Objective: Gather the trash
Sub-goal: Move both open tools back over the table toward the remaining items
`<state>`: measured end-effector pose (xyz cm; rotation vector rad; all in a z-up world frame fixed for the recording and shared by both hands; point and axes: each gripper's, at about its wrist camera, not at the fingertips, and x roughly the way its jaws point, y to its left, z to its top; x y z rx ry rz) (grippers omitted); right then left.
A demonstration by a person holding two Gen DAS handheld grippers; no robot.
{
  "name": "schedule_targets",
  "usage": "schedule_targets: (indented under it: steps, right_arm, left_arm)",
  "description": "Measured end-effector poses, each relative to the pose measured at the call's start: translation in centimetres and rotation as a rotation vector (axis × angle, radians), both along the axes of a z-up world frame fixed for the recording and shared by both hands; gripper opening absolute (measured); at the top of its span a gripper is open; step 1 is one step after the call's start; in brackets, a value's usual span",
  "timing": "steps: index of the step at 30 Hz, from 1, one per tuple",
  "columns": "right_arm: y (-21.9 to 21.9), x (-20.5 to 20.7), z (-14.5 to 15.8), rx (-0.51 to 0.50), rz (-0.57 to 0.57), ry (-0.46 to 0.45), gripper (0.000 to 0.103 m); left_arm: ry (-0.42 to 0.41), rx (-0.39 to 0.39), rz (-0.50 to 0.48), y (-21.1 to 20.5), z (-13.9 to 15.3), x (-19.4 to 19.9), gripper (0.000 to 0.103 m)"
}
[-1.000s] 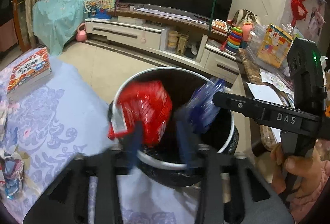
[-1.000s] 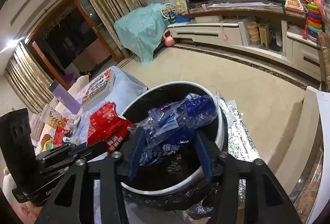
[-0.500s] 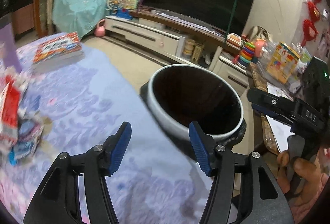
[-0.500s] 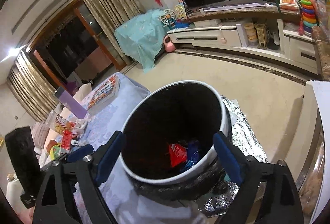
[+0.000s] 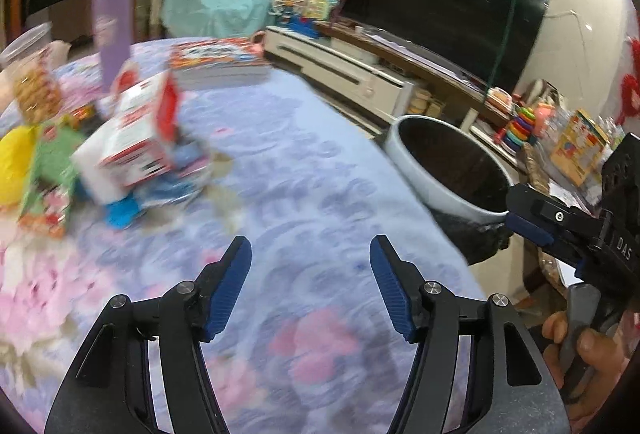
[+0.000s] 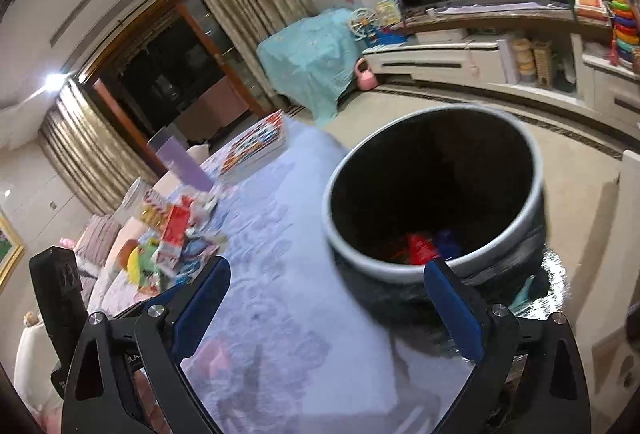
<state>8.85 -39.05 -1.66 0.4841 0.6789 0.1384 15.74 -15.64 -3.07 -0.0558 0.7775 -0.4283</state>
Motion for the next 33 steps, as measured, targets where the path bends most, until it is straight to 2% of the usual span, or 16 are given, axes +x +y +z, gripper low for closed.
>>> schedule_targets:
  steps: [14, 29, 32, 33]
  right_arm:
    - [7.5, 0.9, -1.9, 0.009, 0.123, 0.026, 0.098]
    - [13.8, 3.5, -2.9, 0.000, 0.196, 0.037, 0.098]
    - [14.6, 4.4, -3.2, 0.000, 0.202, 0.046, 0.096]
    - [14.9, 4.6, -3.3, 0.003, 0.204, 0.049, 0.093]
  left_arm:
    - [0.038, -0.018, 0.178, 9.3, -1.9, -0.8, 0.063]
    - [0.058, -0.036, 0.308, 16.0, -2.4, -0.4, 0.063]
    - [0.063, -0.036, 0.326, 16.8, -2.5, 0.1, 0.063]
    - [0.064, -0.033, 0.331, 17.0, -2.5, 0.3, 0.063]
